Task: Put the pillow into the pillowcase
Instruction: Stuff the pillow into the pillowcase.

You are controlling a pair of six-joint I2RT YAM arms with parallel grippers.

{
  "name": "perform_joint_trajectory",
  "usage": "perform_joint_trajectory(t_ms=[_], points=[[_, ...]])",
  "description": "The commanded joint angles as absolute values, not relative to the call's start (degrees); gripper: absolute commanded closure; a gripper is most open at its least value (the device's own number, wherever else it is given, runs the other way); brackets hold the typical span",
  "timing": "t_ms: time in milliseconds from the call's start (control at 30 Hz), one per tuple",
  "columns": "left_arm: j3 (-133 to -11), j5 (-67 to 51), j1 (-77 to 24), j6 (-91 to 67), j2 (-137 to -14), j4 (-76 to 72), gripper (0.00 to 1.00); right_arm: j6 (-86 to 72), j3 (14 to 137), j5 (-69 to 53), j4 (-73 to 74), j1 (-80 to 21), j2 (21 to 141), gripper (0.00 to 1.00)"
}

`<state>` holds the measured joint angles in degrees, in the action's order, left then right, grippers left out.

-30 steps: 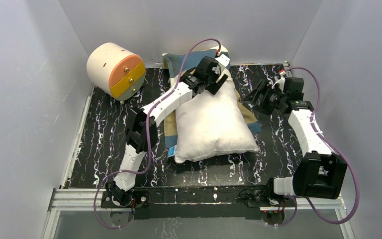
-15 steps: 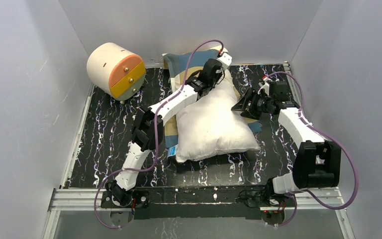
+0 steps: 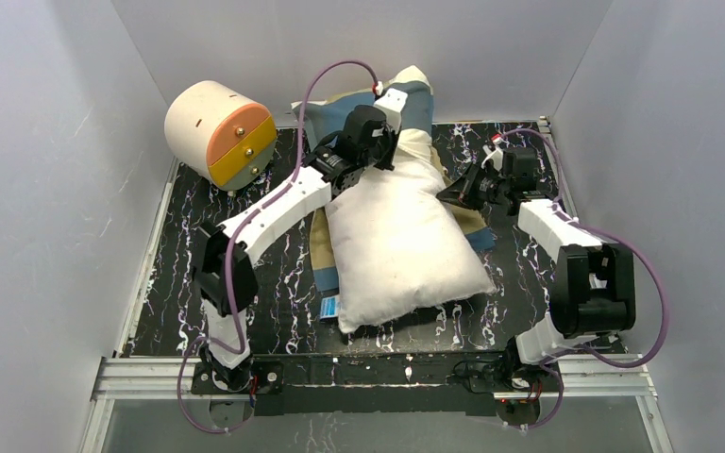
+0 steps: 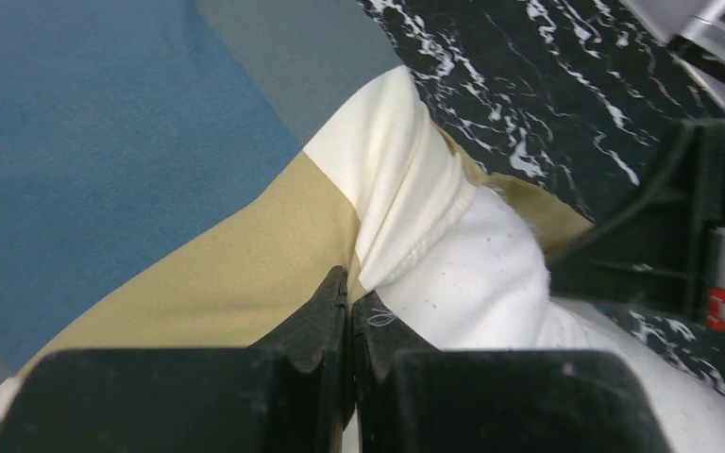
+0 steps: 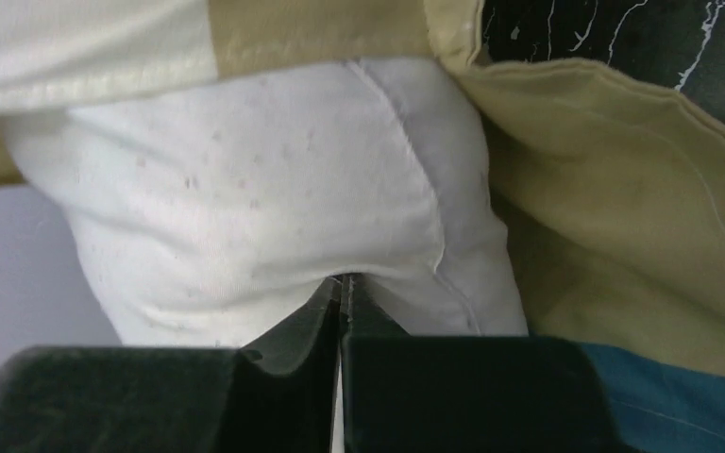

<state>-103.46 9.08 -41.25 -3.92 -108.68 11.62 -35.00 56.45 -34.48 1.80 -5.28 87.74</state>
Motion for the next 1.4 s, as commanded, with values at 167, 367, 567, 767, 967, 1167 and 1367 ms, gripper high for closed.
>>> perform_joint_trajectory(t_ms=[167,367,567,767,967,1167,1367], points=[[-96.4,-9.8,-42.7,-16.1,-100.1,11.0,1.00,-41.4,61.0,-39.1,-4.4,-6.1,84.3,0.99],[-99.1,-16.5,-47.1,-19.2,-100.9,12.2,1.00,-44.8,63.7,-31.0,-1.2,-6.2,80.6,0.99],[-97.9,-5.6,-46.9,-17.1,-99.7,19.7,0.89,-39.4,60.6,-25.8,4.4,-6.2,82.5,0.95],[-100.8,-2.4,-41.1,-18.4,-97.7,29.4,0.58,-30.6,68.1,-21.5,20.5,-7.1,78.1,0.56],[-87.9,-7.8,-34.2,-22.9,-89.1,27.3,0.46,-27.4,72.7,-17.2,30.6,-13.4,73.7,0.40],[-68.9,-12.4,-27.1,-27.7,-76.9,20.7,0.38,-28.3,75.1,-5.9,36.8,-27.2,71.2,0.26],[-51.9,-15.2,-26.4,-31.9,-70.1,14.1,0.32,-31.4,76.3,9.9,40.4,-43.3,71.2,0.14]])
